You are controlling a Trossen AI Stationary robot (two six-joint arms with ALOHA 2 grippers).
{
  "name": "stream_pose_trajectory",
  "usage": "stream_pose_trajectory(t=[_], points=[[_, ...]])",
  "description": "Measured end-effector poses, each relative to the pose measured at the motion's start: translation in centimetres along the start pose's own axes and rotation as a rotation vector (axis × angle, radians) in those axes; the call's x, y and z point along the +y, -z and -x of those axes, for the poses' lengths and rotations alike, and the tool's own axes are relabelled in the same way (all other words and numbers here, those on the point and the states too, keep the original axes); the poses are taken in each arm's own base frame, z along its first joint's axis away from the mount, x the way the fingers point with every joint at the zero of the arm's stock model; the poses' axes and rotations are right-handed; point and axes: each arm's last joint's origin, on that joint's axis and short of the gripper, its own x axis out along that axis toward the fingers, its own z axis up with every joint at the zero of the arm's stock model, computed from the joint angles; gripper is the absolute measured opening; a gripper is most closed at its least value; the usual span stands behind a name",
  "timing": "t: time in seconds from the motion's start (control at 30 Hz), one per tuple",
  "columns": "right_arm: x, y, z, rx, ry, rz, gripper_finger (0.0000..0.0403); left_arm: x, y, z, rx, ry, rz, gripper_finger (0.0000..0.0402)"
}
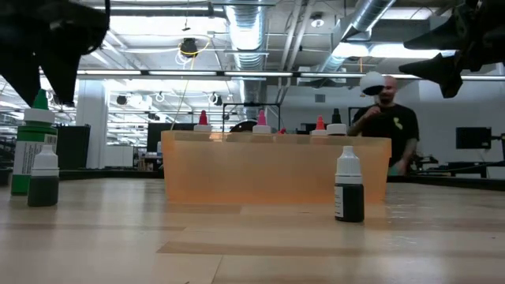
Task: Pick & Place food coloring
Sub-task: Put the large green food coloring bottle into the orange container
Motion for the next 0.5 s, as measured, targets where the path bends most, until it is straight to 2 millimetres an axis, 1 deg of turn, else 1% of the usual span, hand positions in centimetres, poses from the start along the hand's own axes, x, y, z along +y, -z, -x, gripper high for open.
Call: stream_pose_trajectory(t=[0.13,0.5], points=[[0.0,0.0,0.0,0.0,0.0,0.0,0.0221,-0.3,-0.2,-0.6,0.059,-0.036,-0.017,0.0265],[0.0,0.0,0.0,0.003,0.002,0.002,0.0221,-1.2,0.0,-1.9,0.076,-0.064,-0.022,0.0265]])
